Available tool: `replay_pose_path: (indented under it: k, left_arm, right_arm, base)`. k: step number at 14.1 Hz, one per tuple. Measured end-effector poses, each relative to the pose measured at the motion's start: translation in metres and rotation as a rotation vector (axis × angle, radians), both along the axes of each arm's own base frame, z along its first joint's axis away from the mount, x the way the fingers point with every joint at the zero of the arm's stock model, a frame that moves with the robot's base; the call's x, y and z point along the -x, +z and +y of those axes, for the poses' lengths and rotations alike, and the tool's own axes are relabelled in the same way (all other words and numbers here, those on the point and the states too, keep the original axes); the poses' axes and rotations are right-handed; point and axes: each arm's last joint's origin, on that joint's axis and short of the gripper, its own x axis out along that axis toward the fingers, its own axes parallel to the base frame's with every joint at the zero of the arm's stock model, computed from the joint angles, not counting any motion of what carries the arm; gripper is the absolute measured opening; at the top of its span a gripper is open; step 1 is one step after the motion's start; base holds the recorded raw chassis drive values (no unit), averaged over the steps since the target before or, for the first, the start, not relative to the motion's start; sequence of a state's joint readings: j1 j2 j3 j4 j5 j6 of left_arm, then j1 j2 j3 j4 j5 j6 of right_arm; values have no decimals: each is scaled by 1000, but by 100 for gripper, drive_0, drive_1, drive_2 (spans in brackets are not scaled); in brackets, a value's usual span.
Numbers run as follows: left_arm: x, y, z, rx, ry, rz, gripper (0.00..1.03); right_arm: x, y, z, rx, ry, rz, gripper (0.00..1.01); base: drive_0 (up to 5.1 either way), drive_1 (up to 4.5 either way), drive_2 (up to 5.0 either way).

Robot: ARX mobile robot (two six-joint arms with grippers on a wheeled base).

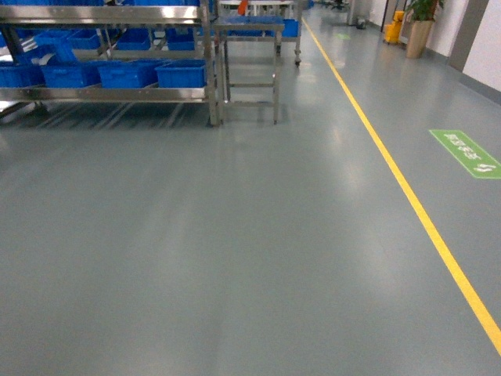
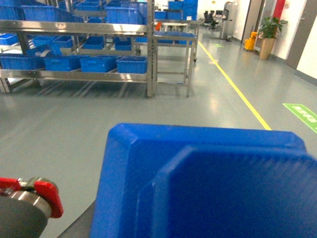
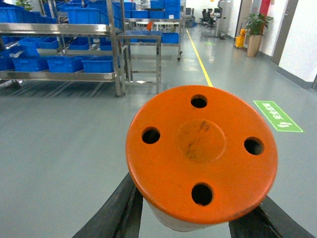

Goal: Sort blue parts and orange caps into right shelf containers

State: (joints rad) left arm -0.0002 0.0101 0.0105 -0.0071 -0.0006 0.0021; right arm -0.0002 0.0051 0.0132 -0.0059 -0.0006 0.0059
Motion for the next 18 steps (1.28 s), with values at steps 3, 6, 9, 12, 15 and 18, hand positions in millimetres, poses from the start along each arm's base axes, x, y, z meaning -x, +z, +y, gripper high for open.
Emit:
replay_pose_path:
  k: [3,6,9,12,15,18]
  left_arm:
    - [0,0,0,0,-1,-2,44]
    - [0,0,0,0,-2,0,44]
    - [0,0,0,0,-2,0,44]
    - [0,0,0,0,-1,-3,44]
    - [0,0,0,0,-1,0,44]
    - [0,0,0,0,0,0,44]
  right_arm:
    - [0,0,0,0,0,-1,42]
    - [0,0,0,0,0,2,42]
    - [0,0,0,0,0,2,42]
    - [0,0,0,0,0,-2,42]
    - [0,0,0,0,0,2,42]
    - [0,0,0,0,0,2,42]
  base:
    - [-6,428,-439]
    - [6,439,-427]
    - [5,438,-428]
    - [9,442,-424]
    - [-1,432,-434]
    - [-9,425,-442]
